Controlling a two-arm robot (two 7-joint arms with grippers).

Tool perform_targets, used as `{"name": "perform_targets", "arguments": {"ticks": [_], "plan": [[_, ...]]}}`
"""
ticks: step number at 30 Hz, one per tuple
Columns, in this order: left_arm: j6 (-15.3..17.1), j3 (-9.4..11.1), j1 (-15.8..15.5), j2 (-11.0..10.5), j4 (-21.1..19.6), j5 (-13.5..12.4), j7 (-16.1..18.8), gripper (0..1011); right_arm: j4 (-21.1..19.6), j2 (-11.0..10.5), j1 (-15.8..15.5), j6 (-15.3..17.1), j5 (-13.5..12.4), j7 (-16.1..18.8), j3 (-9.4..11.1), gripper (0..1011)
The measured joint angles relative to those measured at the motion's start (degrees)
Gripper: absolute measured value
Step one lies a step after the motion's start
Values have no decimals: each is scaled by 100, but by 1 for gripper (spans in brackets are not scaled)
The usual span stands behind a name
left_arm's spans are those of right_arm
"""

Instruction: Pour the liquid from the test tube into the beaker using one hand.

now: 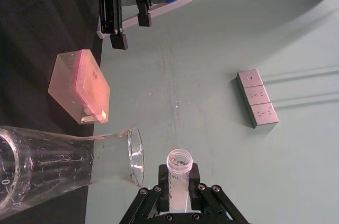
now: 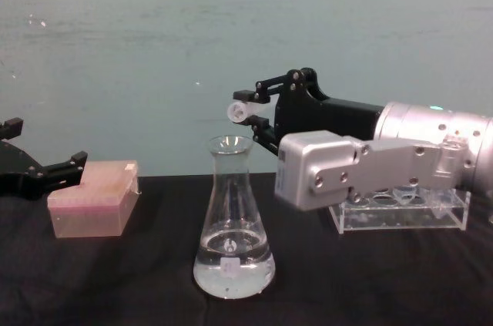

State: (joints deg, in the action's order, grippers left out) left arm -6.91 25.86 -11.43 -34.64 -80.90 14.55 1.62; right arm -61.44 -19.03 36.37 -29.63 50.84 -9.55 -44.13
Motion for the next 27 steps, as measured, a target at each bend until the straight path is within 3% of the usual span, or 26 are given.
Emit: {"name": "perform_targets", "arguments": {"ticks": [27], "plan": [[0, 0, 0, 0, 0, 0, 0, 1000, 155, -105, 198, 168, 475, -544, -369, 208]]}}
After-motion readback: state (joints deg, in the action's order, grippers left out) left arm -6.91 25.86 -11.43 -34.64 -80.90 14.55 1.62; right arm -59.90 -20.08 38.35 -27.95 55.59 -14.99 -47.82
